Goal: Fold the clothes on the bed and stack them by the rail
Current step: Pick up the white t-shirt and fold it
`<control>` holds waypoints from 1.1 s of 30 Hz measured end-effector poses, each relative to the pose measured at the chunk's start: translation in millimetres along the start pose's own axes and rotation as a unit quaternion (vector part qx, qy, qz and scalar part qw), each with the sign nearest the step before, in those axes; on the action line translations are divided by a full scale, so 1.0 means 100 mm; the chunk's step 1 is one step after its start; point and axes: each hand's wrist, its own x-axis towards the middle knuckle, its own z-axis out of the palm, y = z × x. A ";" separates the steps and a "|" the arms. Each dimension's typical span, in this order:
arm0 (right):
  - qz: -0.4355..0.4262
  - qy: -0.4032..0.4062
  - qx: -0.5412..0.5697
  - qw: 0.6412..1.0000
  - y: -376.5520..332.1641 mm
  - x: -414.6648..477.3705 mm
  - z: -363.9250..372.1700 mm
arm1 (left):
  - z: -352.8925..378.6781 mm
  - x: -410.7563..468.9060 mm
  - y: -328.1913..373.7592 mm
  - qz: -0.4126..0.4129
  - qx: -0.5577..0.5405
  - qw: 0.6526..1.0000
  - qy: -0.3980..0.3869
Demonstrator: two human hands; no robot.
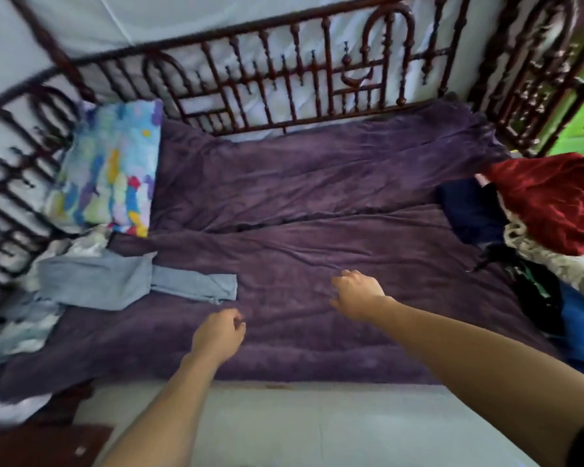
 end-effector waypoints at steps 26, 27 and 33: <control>-0.084 -0.138 0.022 0.987 -4.75 3.14 0.90 | -1.41 1.17 -4.99 -0.147 -0.035 0.988 -0.032; -0.083 -0.145 0.024 0.986 -4.87 3.30 0.94 | -1.45 1.30 -5.13 -0.152 -0.027 0.987 -0.038; -0.084 -0.194 0.016 0.977 -5.55 3.99 1.17 | -1.66 2.07 -5.86 -0.172 -0.024 0.983 -0.065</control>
